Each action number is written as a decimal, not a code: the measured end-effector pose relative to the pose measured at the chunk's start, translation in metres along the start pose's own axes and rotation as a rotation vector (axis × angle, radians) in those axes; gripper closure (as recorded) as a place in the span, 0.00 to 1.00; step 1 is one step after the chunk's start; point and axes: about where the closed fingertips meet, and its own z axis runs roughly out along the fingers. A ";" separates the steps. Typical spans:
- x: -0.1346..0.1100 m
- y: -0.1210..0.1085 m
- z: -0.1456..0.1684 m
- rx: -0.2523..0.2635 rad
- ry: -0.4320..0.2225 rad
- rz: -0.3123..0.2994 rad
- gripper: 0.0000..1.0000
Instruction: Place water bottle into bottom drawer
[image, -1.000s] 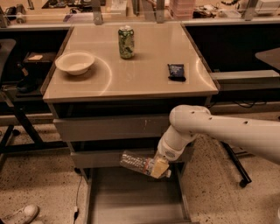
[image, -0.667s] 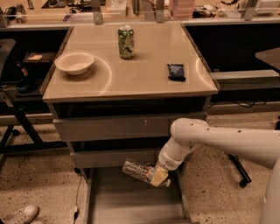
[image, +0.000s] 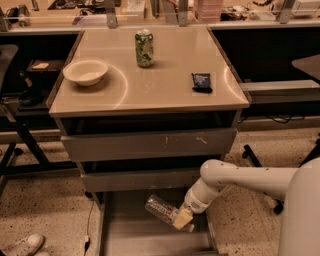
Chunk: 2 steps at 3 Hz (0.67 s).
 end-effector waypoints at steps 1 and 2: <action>0.004 0.003 0.010 -0.019 0.004 0.007 1.00; 0.006 0.004 0.016 -0.032 -0.002 0.015 1.00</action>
Offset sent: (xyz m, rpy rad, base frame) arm -0.0129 0.0064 -0.0250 0.0372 0.0525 -0.0159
